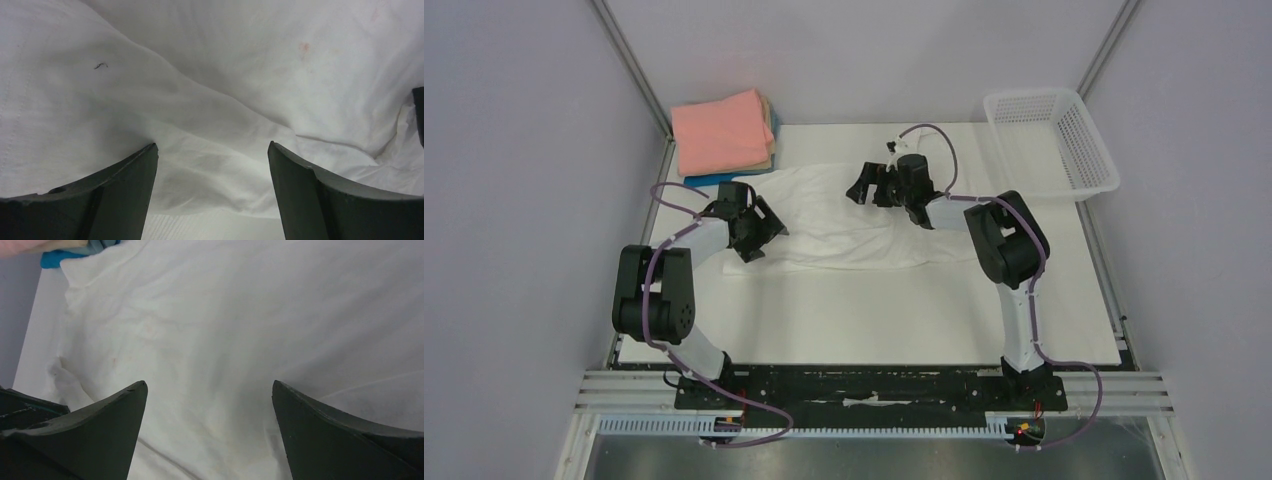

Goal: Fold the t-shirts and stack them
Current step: Fold the flattened tshirt in 1/3 of the way, then grab the side of the flattened tshirt furthest away from the robot with both arms

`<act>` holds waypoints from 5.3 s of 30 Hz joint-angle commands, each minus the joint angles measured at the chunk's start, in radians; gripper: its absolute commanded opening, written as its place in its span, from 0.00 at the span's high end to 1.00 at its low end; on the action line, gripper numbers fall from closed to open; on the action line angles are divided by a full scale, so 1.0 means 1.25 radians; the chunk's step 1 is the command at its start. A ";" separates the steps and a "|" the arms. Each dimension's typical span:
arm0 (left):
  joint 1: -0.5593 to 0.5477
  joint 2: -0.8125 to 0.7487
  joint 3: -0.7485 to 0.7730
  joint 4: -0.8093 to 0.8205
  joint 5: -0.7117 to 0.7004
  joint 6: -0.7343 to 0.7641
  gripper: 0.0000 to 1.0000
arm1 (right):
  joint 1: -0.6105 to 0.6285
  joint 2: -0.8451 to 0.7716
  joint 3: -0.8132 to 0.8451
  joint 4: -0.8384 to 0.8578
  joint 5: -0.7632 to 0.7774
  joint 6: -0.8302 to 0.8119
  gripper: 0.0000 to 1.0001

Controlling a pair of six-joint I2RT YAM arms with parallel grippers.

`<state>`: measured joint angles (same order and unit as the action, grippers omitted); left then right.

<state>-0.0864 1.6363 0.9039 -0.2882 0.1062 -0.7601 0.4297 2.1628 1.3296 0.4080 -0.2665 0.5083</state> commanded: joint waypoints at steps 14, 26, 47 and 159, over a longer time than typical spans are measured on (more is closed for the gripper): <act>0.005 0.005 -0.014 -0.019 -0.027 0.042 0.12 | -0.013 -0.270 -0.087 -0.158 0.101 -0.165 0.02; 0.004 0.005 -0.046 -0.028 -0.010 0.039 0.12 | -0.158 -0.418 -0.548 -0.110 0.236 -0.022 0.02; 0.003 -0.403 -0.350 -0.184 -0.025 -0.026 0.12 | -0.268 -1.035 -1.043 -0.258 0.180 0.108 0.02; 0.172 0.025 0.122 -0.003 0.018 0.204 0.98 | -0.064 0.113 0.307 -0.377 0.505 -0.181 0.49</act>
<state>0.1314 1.7172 1.0592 -0.3332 0.1326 -0.4816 0.3477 2.2997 1.6794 -0.0814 0.3386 0.2760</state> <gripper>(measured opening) 0.045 0.596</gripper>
